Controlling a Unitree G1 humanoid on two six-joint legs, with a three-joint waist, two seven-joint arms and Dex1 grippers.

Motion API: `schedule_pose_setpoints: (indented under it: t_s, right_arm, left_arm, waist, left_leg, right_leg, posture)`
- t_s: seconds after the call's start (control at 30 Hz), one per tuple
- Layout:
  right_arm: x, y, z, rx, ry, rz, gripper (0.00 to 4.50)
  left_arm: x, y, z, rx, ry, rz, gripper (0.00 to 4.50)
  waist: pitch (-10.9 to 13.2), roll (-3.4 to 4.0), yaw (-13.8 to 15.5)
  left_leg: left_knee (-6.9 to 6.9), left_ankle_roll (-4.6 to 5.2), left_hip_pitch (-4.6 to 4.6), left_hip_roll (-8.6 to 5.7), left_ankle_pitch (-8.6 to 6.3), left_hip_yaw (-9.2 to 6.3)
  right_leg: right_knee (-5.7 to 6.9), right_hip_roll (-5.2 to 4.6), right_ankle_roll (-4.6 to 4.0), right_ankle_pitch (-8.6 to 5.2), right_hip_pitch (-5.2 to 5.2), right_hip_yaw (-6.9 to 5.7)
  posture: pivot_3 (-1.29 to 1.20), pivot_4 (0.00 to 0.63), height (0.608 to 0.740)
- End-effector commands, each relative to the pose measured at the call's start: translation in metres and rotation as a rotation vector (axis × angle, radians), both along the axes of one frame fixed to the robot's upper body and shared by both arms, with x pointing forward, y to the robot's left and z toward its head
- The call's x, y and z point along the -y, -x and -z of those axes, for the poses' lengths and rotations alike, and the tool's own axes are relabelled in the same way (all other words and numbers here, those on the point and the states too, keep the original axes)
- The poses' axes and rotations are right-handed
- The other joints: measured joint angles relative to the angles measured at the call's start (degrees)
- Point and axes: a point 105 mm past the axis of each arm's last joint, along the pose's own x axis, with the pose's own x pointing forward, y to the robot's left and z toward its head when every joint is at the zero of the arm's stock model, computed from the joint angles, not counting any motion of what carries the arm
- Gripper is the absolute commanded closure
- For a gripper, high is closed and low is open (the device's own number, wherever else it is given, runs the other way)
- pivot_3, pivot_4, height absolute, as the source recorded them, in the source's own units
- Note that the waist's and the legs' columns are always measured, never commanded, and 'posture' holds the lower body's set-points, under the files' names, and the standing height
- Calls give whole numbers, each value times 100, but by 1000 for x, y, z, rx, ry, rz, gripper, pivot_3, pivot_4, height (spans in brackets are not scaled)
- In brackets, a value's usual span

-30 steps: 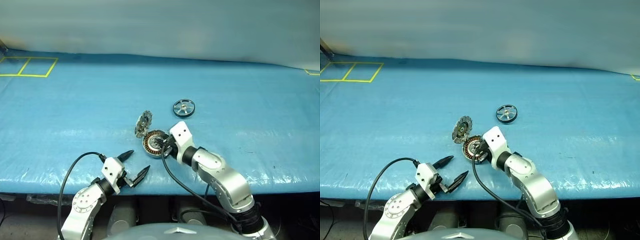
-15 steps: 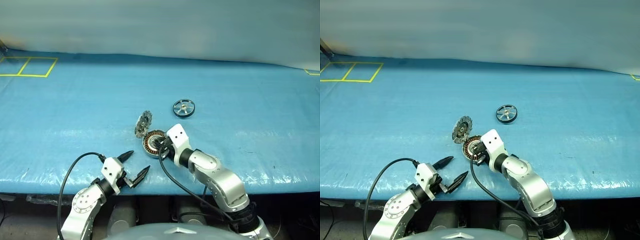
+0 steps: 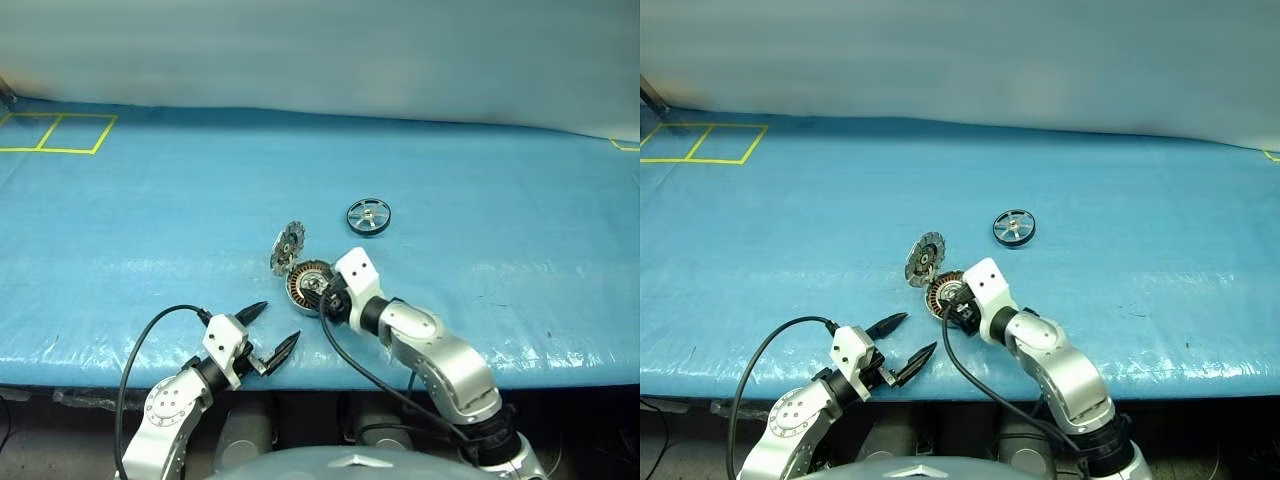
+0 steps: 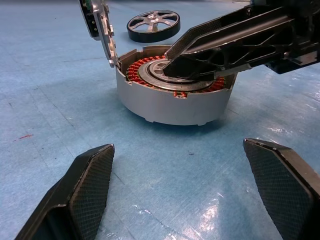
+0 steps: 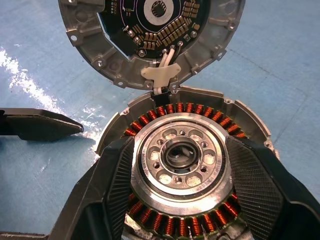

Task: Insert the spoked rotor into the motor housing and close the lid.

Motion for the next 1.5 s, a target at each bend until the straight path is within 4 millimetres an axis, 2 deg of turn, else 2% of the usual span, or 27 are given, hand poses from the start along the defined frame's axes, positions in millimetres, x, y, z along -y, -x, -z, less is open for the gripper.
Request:
schedule_pose_setpoints:
  t_s: [0.03, 0.23, 0.27, 0.77, 1.1, 1.5]
  right_arm:
    - [2, -1, -32, 67, -76, 30, 2427]
    - [4, -8, -28, 51, 53, 98, 4402]
    - [3, -7, -25, 33, 65, 93, 4476]
    - [-5, 9, -10, -53, 93, -17, 4476]
    - [-11, 8, -6, -60, 67, -11, 4476]
    - [-13, -3, -4, -47, 33, 26, 4476]
  left_arm:
    - [5, -2, -13, 50, 14, 13, 0]
    - [7, -3, -13, 51, 15, 21, 0]
    - [7, -3, -13, 51, 13, 21, 0]
    - [6, -3, -12, 55, 9, 16, 0]
    - [5, -4, -11, 54, -2, 15, 0]
    - [3, -2, -7, 40, -13, 16, 0]
  waist:
    - [0, 0, 2]
    - [0, 0, -4]
    - [0, 0, -4]
    - [0, 0, -7]
    - [0, 1, -7]
    - [0, 1, -8]
  left_leg:
    - [0, 0, 0, 1, 0, -1]
    - [-1, -2, 0, 0, 0, -1]
    - [-1, -1, -2, 0, -1, -1]
    - [-9, 0, -3, 1, -2, -7]
    - [-14, 4, -3, 1, -6, -9]
    - [-15, 6, -4, 1, -8, -8]
  right_leg:
    - [0, 1, 1, -1, 0, -1]
    - [-1, -1, -14, 7, -1, -2]
    - [-2, -2, -24, 13, -2, -3]
    - [-24, 4, -9, 7, 5, -11]
    - [-42, 6, -8, 13, 12, -13]
    - [-53, 9, -11, 23, 16, -13]
  posture:
    - [0, 150, 740]
    - [0, 150, 740]
    - [0, 150, 740]
    - [0, 150, 740]
    - [0, 150, 740]
    - [0, 150, 740]
